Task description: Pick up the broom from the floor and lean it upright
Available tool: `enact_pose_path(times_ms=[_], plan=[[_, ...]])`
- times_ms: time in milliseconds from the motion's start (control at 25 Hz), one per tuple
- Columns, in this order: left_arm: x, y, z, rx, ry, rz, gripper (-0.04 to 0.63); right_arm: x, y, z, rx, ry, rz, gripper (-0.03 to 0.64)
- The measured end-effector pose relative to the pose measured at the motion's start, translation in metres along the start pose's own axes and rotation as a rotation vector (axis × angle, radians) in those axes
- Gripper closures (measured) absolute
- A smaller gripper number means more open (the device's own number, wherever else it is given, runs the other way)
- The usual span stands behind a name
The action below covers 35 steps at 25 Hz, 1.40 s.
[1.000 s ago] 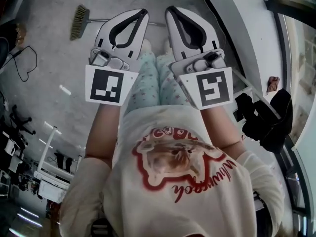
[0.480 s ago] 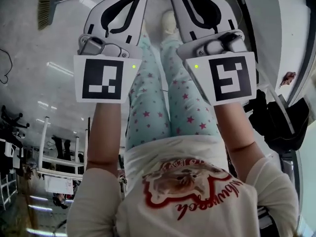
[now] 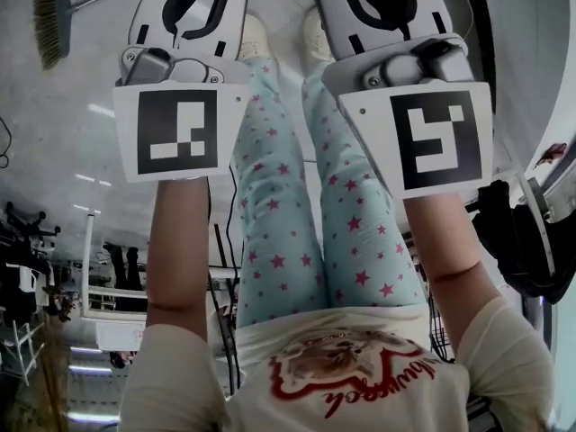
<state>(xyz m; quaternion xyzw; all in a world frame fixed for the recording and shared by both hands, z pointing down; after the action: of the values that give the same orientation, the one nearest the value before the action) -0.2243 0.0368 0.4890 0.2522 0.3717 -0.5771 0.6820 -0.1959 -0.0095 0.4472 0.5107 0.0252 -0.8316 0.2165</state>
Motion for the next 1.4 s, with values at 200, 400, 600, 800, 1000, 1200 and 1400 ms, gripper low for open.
enact_pose_path(times_ms=[200, 400, 600, 800, 1000, 1200, 1400], plan=[[-0.041, 0.011, 0.042, -0.069, -0.038, 0.078, 0.572, -0.043, 0.019, 0.018, -0.012, -0.014, 0.021, 0.592], [-0.092, 0.02, 0.088, -0.175, -0.123, 0.178, 0.37, -0.08, 0.04, 0.035, -0.022, -0.022, 0.006, 0.592], [-0.154, 0.031, 0.126, -0.319, -0.224, 0.39, 0.331, -0.11, 0.06, 0.047, -0.04, -0.033, -0.009, 0.592], [-0.221, 0.042, 0.147, -0.453, -0.332, 0.522, 0.327, -0.14, 0.067, 0.057, -0.057, -0.037, 0.02, 0.592], [-0.269, 0.053, 0.155, -0.507, -0.431, 0.518, 0.327, -0.161, 0.059, 0.061, -0.042, -0.038, 0.034, 0.592], [-0.303, 0.075, 0.163, -0.566, -0.493, 0.514, 0.327, -0.177, 0.056, 0.06, -0.027, -0.035, 0.011, 0.592], [-0.331, 0.077, 0.173, -0.59, -0.567, 0.494, 0.327, -0.193, 0.067, 0.058, -0.047, -0.045, 0.013, 0.592]])
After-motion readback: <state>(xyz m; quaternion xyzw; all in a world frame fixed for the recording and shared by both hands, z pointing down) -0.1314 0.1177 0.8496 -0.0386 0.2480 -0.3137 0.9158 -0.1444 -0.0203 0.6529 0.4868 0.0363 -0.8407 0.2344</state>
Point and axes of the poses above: the fingertips, and each gripper's own axes: z forward along the fingers, y to its right, x out of its top, the point moved 1 cm from there along -z, backward along the fingers, and after that the axes turned 5 degrees about y, right-handed, at the moved point
